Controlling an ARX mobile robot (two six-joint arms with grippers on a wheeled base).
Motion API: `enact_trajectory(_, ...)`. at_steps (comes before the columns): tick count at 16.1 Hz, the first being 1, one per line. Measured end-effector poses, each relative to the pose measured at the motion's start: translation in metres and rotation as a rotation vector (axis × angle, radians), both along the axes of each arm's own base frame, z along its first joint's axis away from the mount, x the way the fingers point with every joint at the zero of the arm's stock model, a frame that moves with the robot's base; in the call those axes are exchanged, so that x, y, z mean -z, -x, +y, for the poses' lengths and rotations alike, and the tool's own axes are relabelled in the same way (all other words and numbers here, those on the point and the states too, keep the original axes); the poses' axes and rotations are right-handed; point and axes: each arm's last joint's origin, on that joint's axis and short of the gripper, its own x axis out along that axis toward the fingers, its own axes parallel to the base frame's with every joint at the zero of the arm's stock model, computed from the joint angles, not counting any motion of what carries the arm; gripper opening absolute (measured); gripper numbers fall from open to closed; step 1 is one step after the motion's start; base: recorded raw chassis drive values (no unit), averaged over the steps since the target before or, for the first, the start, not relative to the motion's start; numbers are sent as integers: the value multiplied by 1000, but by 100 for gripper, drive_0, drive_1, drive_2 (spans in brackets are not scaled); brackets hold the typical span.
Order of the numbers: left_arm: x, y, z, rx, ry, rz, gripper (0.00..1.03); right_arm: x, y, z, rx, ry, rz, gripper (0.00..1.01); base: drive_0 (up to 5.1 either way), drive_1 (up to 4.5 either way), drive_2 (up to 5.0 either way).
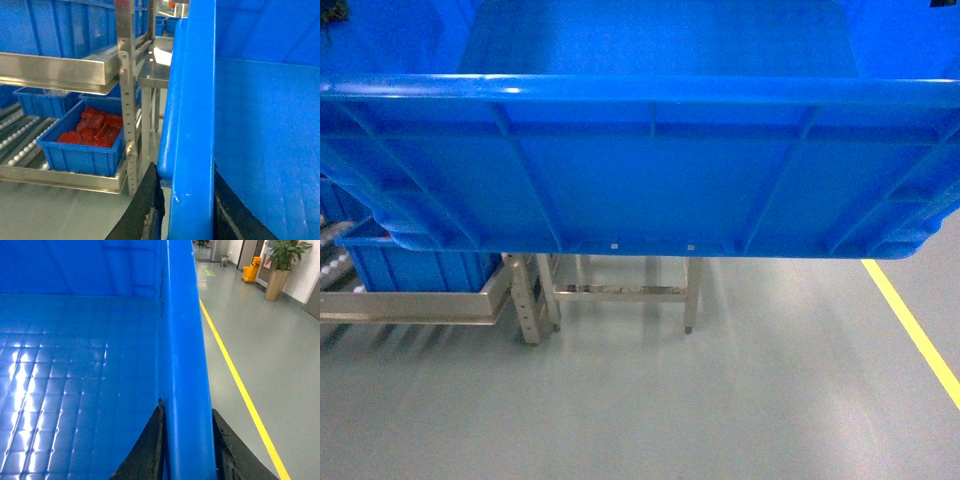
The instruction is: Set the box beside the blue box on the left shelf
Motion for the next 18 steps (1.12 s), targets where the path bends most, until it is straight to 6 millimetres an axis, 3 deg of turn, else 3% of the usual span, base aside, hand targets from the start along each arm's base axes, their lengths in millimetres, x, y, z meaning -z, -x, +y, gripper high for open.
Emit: enact_trajectory(18,1,0,0,0,-1,6,14,0,0,0,-1,1,2,17,-494,226,267)
